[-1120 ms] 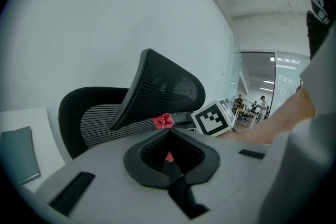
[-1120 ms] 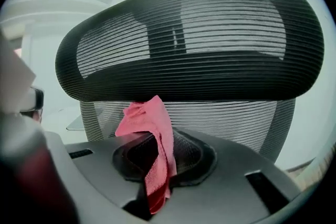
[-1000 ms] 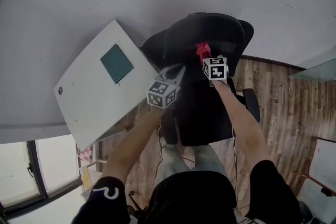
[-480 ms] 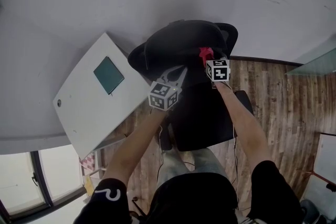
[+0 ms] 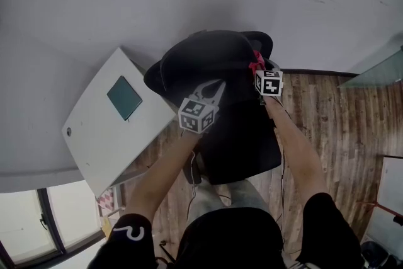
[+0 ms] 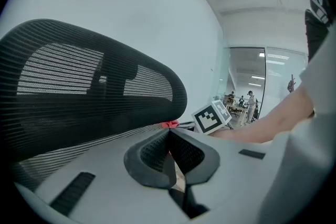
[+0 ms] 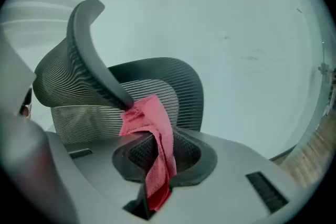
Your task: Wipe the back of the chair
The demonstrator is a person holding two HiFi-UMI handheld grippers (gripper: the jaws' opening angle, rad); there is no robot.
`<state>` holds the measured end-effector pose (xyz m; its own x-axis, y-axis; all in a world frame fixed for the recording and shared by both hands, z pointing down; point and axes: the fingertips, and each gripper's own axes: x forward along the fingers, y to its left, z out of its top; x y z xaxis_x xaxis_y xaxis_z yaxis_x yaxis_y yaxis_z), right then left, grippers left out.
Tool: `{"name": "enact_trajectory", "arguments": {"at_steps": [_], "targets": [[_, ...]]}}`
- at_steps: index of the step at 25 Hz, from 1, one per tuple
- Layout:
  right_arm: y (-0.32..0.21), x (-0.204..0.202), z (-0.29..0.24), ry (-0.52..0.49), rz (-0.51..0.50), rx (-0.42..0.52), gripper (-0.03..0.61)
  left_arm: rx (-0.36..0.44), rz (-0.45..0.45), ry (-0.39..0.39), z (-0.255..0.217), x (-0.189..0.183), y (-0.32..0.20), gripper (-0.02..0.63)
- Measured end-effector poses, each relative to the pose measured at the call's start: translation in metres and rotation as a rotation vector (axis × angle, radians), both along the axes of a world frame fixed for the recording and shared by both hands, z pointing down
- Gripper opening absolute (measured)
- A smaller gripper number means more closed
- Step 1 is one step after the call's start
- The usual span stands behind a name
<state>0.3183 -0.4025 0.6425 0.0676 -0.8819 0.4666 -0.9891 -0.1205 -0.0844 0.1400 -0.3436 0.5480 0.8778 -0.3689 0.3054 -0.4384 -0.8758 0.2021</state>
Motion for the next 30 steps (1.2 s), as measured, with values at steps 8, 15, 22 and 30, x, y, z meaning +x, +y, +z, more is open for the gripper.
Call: {"name": "enact_trajectory", "arguments": {"at_steps": [8,15,22,30], "targets": [[0.02,0.06,-0.007,0.013,0.144,-0.012,0.072,0.002,0.022,0.001,-0.005,0.011,0.008,0.026],[0.055,0.062,-0.01,-0.003,0.216,-0.006,0.072,0.008,0.03,0.008,-0.013,-0.001,0.018,0.026],[0.083,0.005,-0.008,-0.014,0.196,-0.011,0.072,0.001,0.027,0.017,-0.015,-0.045,0.034,0.026],[0.081,-0.121,0.005,-0.059,0.076,-0.027,0.071,-0.015,-0.049,0.013,-0.003,-0.15,0.043,0.026]]}}
